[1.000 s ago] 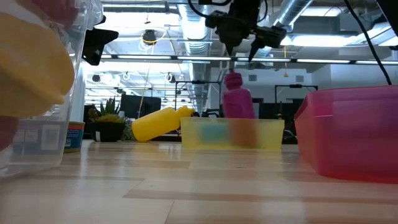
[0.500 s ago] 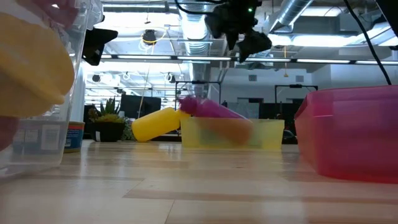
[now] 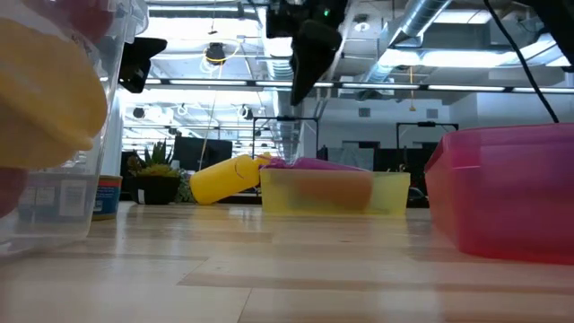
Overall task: Pick & Place Food Item
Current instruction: Adjust the purple tumbler in the yellow bin
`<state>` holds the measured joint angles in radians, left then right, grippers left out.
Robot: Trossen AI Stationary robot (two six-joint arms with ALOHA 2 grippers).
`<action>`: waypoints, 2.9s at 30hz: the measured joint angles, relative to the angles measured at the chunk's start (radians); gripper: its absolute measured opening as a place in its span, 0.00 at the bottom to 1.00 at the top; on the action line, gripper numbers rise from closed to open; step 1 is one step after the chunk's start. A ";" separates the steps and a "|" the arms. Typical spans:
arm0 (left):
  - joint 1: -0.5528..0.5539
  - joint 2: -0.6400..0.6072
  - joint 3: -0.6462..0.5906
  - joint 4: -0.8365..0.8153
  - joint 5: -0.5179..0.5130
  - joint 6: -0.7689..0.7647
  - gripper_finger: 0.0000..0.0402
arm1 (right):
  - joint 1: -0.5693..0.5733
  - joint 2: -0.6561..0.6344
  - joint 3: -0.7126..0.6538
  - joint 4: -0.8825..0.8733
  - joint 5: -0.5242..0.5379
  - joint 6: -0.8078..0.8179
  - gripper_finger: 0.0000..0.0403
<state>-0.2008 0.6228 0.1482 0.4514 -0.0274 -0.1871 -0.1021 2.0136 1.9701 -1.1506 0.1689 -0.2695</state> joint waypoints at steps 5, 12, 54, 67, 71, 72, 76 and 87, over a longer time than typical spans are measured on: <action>0.000 0.000 0.000 0.001 0.000 0.000 0.43 | -0.100 0.001 -0.006 0.017 -0.081 -0.008 0.65; 0.000 0.000 0.000 0.000 0.001 0.002 0.43 | -0.172 0.003 -0.128 0.200 -0.221 -0.031 0.65; 0.000 0.000 0.000 0.010 0.006 0.025 0.43 | -0.200 0.020 -0.472 0.638 -0.258 -0.171 0.65; -0.001 0.000 0.000 0.014 0.006 0.025 0.43 | -0.158 0.109 -0.402 0.630 -0.160 -0.146 0.48; -0.001 0.000 0.000 0.008 0.006 0.025 0.43 | -0.159 0.084 -0.387 0.667 -0.172 -0.108 0.48; -0.001 0.000 0.000 0.005 0.006 0.025 0.43 | -0.159 0.079 -0.385 0.668 -0.171 -0.101 0.48; -0.001 0.000 0.000 -0.008 0.006 0.025 0.43 | -0.154 0.072 -0.384 0.676 -0.172 -0.065 0.48; -0.001 0.000 0.000 -0.011 0.006 0.025 0.43 | -0.144 0.069 -0.384 0.931 -0.223 -0.003 0.48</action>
<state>-0.2020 0.6224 0.1482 0.4408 -0.0216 -0.1619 -0.2457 2.0823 1.5864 -0.2195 -0.0544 -0.2729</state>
